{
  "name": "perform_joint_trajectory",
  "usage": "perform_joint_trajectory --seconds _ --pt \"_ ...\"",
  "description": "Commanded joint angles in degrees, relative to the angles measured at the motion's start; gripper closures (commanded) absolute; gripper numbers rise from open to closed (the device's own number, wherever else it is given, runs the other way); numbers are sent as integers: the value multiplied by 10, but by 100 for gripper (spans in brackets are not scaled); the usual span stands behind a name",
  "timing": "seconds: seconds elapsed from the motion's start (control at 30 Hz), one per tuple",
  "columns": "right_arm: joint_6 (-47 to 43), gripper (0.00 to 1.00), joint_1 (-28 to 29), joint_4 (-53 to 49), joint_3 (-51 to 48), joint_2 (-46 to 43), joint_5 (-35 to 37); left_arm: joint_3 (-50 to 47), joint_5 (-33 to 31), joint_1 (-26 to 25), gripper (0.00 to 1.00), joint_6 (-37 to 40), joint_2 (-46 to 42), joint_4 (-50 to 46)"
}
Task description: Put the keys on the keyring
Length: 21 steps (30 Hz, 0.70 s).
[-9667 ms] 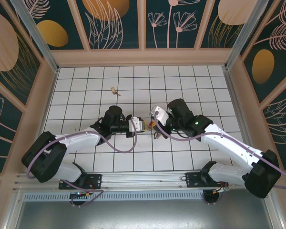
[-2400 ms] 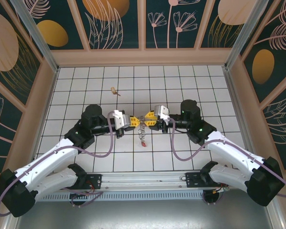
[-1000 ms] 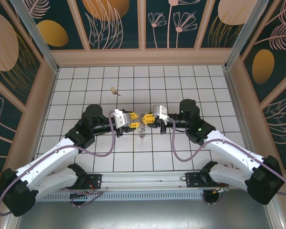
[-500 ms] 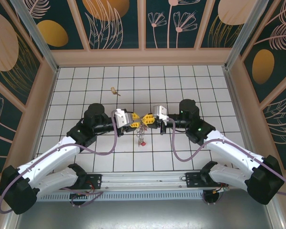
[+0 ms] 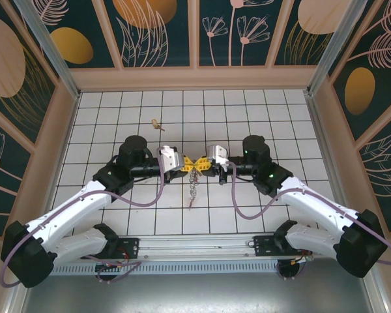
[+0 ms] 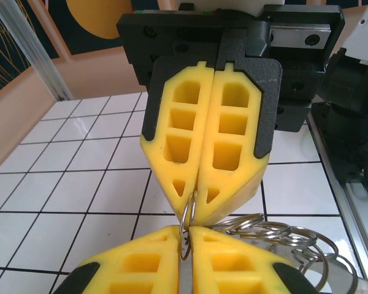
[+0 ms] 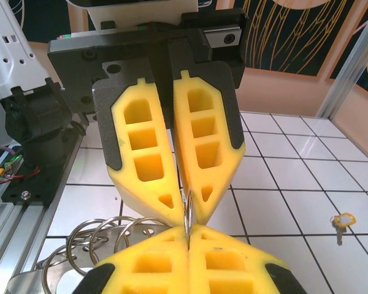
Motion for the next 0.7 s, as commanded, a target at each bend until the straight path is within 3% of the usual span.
perform_joint_trajectory --seconds 0.0,0.1,0.17,0.3,0.33,0.4,0.67 --pt "-7 100 9 33 22 -3 -32 18 26 -2 86 3 12 8" --pt "0 100 9 52 12 -8 -27 17 31 -2 88 4 16 8" --pt "5 100 9 63 7 -10 -25 15 38 -2 100 8 16 9" --pt "-5 100 9 46 7 -9 -2 12 6 -2 100 2 6 11" --pt "-13 90 9 32 8 -11 11 12 -9 -2 100 1 3 10" --pt "-36 79 8 1 10 -18 36 8 -35 -2 100 0 -4 10" --pt "-66 66 0 -38 7 -36 73 -20 -152 2 100 -25 -42 46"
